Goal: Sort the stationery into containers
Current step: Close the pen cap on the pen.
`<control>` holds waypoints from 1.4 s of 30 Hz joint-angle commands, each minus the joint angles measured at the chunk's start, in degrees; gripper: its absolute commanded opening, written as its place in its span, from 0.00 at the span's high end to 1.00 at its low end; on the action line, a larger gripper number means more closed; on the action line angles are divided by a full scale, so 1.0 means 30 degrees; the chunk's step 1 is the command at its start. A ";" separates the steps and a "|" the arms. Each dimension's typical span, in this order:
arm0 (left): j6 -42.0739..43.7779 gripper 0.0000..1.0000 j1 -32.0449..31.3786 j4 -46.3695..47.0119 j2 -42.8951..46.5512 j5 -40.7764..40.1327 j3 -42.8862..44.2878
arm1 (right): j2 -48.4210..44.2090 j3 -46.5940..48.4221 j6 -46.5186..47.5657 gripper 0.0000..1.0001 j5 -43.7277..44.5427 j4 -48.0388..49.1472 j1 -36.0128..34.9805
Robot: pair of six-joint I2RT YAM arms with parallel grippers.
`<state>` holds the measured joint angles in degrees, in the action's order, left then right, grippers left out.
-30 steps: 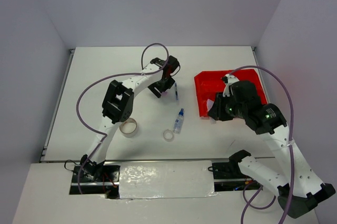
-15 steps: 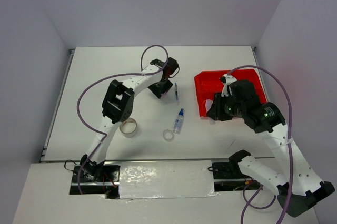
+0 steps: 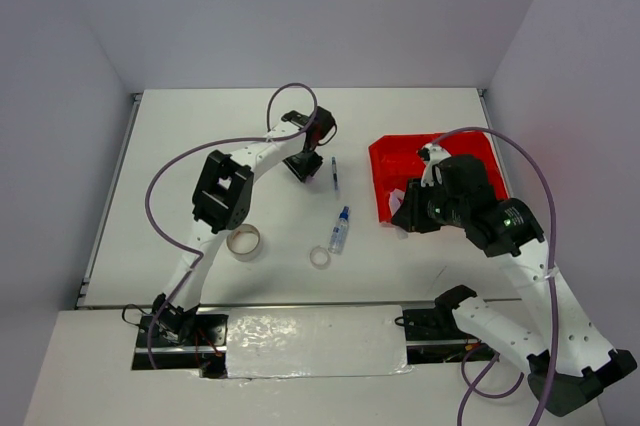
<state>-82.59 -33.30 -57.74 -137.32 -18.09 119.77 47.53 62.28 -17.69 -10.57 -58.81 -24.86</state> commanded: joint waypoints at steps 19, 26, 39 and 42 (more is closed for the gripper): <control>0.8015 1.00 -0.0502 1.1558 1.1075 0.6520 -0.8040 | -0.1955 -0.3648 -0.0250 1.00 -0.8073 0.7144 -0.0120; 0.7170 1.00 -0.0590 2.4228 1.9926 1.1796 -1.5102 | -0.3272 -0.5115 -0.7741 1.00 -0.7350 1.5013 -0.1612; 0.6494 0.97 -0.0648 2.9760 2.3768 1.8828 -1.2558 | 0.0002 0.0007 -1.0655 1.00 -0.4065 2.2737 -0.7561; 0.6843 0.99 -0.0648 2.9473 2.4324 1.9768 -1.2676 | 0.0621 0.1590 -1.0129 1.00 -0.4068 2.1919 -0.8058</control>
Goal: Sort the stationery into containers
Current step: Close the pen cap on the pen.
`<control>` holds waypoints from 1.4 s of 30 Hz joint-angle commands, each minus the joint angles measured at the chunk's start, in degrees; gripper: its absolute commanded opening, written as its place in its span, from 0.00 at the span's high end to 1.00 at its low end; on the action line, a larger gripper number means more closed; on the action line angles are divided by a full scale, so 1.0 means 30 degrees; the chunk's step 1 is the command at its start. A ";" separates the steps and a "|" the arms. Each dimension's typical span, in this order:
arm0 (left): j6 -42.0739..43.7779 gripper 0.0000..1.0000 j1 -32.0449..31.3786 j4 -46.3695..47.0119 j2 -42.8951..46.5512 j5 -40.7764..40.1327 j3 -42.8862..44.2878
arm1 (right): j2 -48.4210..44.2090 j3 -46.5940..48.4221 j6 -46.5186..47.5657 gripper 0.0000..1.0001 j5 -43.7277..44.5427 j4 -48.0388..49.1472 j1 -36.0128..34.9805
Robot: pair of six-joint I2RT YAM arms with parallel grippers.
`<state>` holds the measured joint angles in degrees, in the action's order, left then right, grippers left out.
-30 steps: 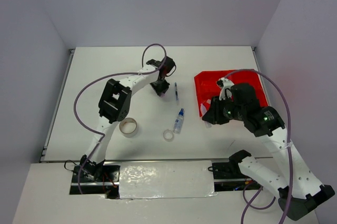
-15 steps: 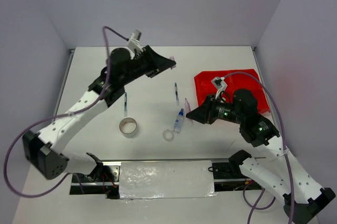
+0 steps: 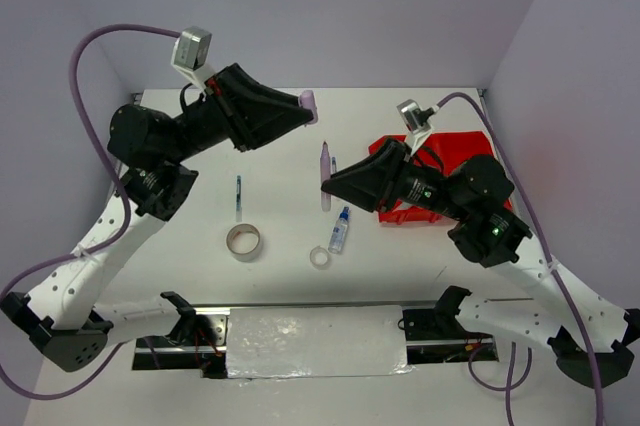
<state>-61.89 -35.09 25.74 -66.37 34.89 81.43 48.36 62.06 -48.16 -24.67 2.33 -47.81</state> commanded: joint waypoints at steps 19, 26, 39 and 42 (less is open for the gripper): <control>0.1439 1.00 -0.0080 -0.2951 0.2405 0.1173 -0.0043 | 0.2250 0.4217 0.3721 1.00 0.2069 -0.0629 -0.4219; 0.1703 1.00 -0.0051 -0.3509 0.2727 0.0617 -0.0102 | 0.1694 0.3805 0.3983 1.00 0.3852 -0.1709 -0.4248; 0.1997 1.00 -0.0080 -0.4419 0.2963 -0.0469 0.0103 | 0.2162 0.4040 0.4803 1.00 0.3359 -0.2680 -0.4336; 0.1909 1.00 -0.0080 -0.4185 0.2904 -0.0265 0.0104 | 0.2045 0.3805 0.4687 1.00 0.3563 -0.2505 -0.4307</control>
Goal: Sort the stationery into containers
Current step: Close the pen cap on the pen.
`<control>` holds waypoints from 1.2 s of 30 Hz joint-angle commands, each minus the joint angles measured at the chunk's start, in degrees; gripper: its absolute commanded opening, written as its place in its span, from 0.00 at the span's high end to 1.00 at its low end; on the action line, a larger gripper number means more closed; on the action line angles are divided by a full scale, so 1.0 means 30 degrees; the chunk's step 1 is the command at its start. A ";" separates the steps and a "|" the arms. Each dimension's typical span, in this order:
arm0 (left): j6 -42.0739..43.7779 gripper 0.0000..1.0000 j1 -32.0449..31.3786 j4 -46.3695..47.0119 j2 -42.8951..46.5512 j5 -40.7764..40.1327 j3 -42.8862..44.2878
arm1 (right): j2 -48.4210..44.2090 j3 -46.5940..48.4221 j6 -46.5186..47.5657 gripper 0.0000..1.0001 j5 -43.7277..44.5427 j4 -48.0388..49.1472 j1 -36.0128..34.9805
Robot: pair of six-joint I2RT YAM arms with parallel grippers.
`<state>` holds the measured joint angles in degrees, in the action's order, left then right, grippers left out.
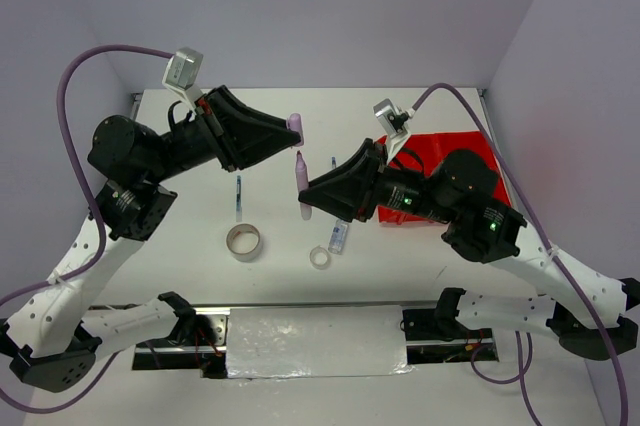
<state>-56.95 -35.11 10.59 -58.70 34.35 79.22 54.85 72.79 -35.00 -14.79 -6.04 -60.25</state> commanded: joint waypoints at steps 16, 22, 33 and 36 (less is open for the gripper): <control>0.0846 1.00 -0.0044 0.0250 0.0639 0.0212 0.0079 | 0.0203 0.1339 0.0915 1.00 0.0593 -0.0183 -0.0161; 0.1111 1.00 -0.0044 0.0015 0.1050 -0.0023 -0.0479 | 0.0408 0.1692 0.1062 1.00 0.0564 -0.0095 -0.0132; 0.0879 1.00 -0.0073 0.0541 0.1021 0.0796 -0.1062 | 0.1403 0.3300 0.1209 1.00 -0.0020 0.0080 -0.0015; 0.0760 1.00 -0.0044 0.1098 0.1109 0.1088 -0.1328 | 0.1813 0.3974 0.1267 1.00 -0.0169 0.0139 0.0044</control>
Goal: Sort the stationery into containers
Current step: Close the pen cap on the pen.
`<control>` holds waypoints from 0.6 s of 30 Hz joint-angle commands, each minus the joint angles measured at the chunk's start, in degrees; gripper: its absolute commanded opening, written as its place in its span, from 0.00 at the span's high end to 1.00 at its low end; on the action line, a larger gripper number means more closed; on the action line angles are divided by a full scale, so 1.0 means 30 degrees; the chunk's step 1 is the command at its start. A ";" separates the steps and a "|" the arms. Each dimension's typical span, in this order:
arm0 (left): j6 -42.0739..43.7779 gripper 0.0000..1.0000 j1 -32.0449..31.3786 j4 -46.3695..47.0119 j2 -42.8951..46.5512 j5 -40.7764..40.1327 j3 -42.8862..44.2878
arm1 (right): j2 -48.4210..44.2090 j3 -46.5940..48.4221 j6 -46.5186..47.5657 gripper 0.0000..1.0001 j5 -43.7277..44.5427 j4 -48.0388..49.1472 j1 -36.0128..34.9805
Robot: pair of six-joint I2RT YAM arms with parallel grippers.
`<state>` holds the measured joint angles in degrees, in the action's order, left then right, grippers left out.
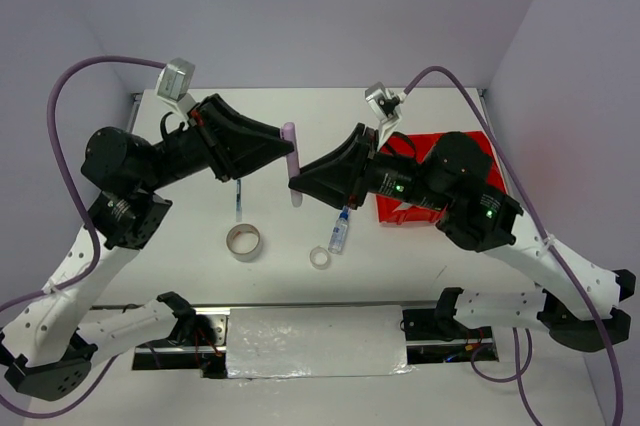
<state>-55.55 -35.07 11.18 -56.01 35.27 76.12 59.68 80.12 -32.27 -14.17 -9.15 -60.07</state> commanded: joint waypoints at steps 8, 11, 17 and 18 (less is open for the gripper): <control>-0.0058 0.89 -0.0088 0.2162 0.0212 0.2423 -0.0879 | 0.0175 0.2064 0.1845 1.00 -0.0926 0.1466 0.1155; 0.0379 0.79 -0.0087 0.1638 0.0212 0.2309 -0.0881 | 0.0729 0.3201 0.3135 1.00 -0.1424 0.0534 0.1275; 0.1464 0.50 -0.0058 -0.0005 0.0125 0.1283 0.0347 | 0.1464 0.3032 0.3198 1.00 -0.3652 0.0793 0.1216; 0.1524 0.50 -0.0087 -0.0180 0.0009 0.1224 0.0495 | 0.1493 0.2944 0.3286 1.00 -0.3770 0.0764 0.1245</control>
<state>-53.43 -34.89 13.72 -55.33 37.04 75.42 63.79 86.39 -24.71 -23.07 -12.14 -56.82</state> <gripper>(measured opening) 0.494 0.329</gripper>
